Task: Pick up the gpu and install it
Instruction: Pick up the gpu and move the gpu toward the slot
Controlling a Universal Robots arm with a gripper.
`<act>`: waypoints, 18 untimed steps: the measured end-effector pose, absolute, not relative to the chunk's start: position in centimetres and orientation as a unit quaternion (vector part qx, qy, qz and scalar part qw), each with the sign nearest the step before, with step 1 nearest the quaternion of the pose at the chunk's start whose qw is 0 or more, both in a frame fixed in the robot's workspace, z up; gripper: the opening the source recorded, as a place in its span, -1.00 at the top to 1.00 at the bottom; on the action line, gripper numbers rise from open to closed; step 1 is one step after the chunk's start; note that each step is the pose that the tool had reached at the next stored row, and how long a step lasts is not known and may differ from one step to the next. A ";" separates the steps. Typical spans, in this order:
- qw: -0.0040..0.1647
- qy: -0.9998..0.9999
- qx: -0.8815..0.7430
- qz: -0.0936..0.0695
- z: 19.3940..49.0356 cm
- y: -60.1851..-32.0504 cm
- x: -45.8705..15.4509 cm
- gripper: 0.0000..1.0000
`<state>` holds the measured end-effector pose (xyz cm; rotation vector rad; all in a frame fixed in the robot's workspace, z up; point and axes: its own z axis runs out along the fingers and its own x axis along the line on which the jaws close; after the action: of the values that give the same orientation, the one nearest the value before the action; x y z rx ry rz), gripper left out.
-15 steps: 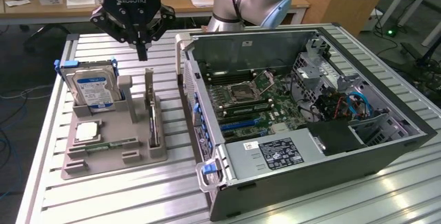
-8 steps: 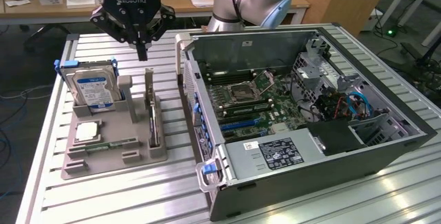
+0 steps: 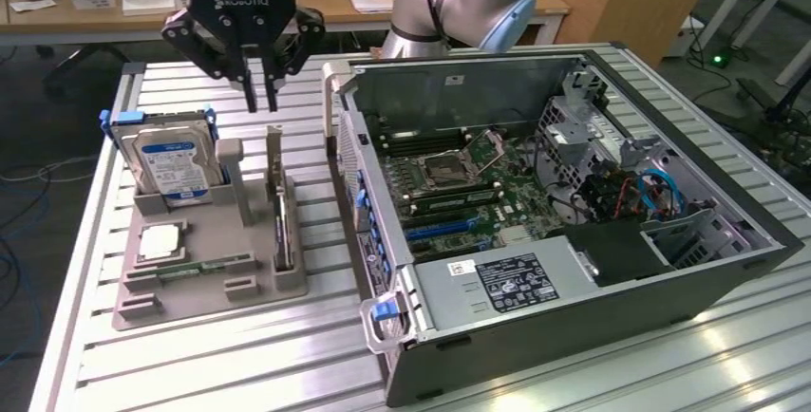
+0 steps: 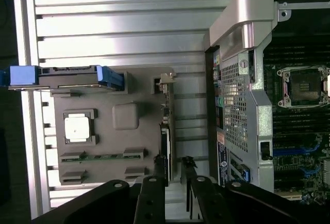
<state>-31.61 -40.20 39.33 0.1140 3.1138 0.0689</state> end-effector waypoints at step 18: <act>-0.003 1.000 0.000 0.022 38.4 -40.5 -31.7 -0.29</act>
<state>-31.67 -40.47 38.44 0.0012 3.1477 0.0694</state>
